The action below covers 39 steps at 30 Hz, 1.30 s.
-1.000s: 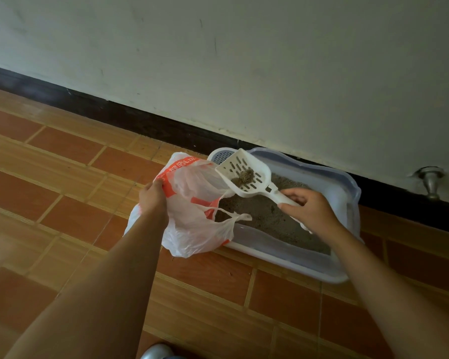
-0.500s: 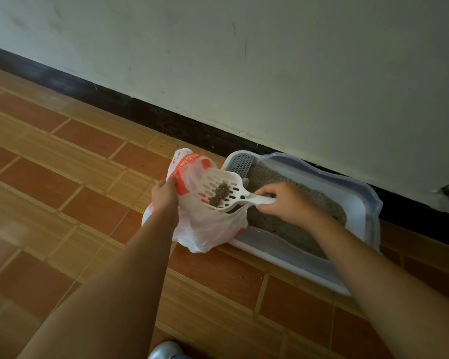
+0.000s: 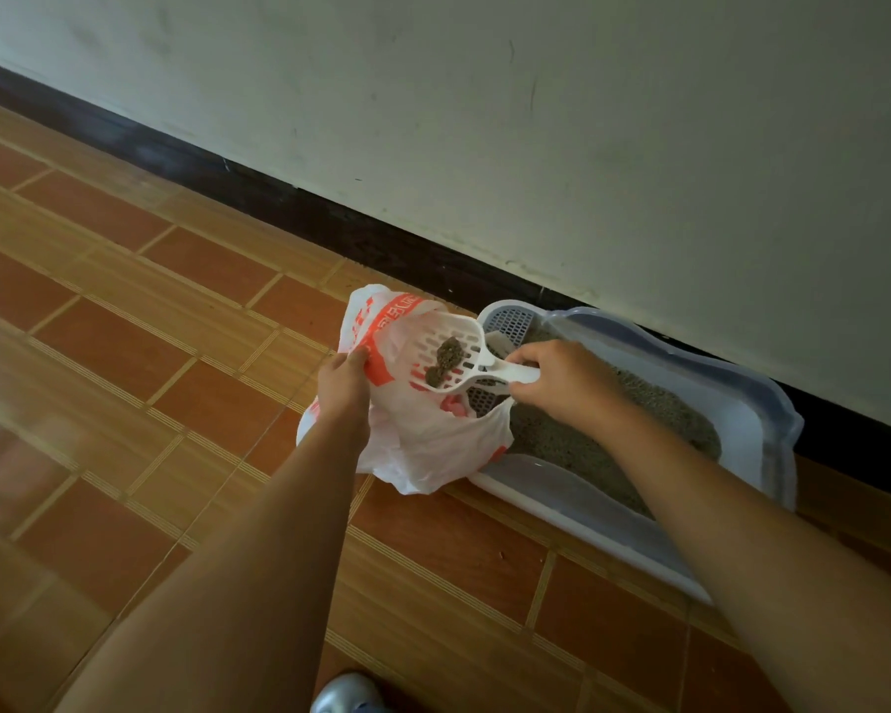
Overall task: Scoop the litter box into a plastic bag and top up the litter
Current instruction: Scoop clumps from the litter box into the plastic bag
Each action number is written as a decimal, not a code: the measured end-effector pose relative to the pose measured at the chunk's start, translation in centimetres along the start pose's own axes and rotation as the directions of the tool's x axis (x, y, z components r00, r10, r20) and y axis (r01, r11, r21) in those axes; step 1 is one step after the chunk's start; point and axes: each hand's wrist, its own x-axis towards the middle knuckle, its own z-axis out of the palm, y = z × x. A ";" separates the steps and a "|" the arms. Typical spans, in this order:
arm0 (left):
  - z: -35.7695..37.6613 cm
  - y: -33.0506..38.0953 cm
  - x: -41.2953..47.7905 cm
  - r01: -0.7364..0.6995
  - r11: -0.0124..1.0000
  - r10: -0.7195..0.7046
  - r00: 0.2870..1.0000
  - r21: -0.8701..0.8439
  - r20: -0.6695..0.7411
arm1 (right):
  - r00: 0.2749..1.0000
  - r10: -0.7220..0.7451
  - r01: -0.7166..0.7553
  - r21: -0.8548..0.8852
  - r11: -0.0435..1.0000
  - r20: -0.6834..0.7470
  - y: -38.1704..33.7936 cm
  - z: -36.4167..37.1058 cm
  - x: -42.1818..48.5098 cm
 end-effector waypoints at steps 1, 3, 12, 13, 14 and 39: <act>-0.1 0.0 0.1 -0.002 1.000 0.002 1.000 -0.002 -0.005 | 1.000 0.003 -0.003 0.004 1.000 -0.003 0.0 0.0 0.0; -0.4 0.1 0.2 -0.010 1.000 0.010 1.000 -0.018 -0.010 | 1.000 -0.009 0.009 0.029 1.000 0.003 0.1 0.0 -0.1; -0.4 0.1 0.3 -0.023 1.000 0.023 0.999 -0.013 0.035 | 0.996 -0.080 0.084 -0.100 0.991 0.042 0.4 1.2 -0.3; -0.3 0.1 0.3 -0.027 1.000 0.027 0.999 0.004 0.045 | 0.996 -0.083 0.087 -0.121 0.989 0.037 0.1 1.4 -0.1; -0.3 0.1 0.3 -0.033 0.999 0.032 0.998 0.019 0.055 | 0.996 -0.087 0.089 -0.131 0.987 0.025 -0.3 1.6 0.1; -0.5 0.0 0.2 -0.019 1.000 0.019 1.000 0.021 -0.001 | 0.915 -0.382 0.228 -0.611 0.758 -0.133 -1.9 2.4 -0.5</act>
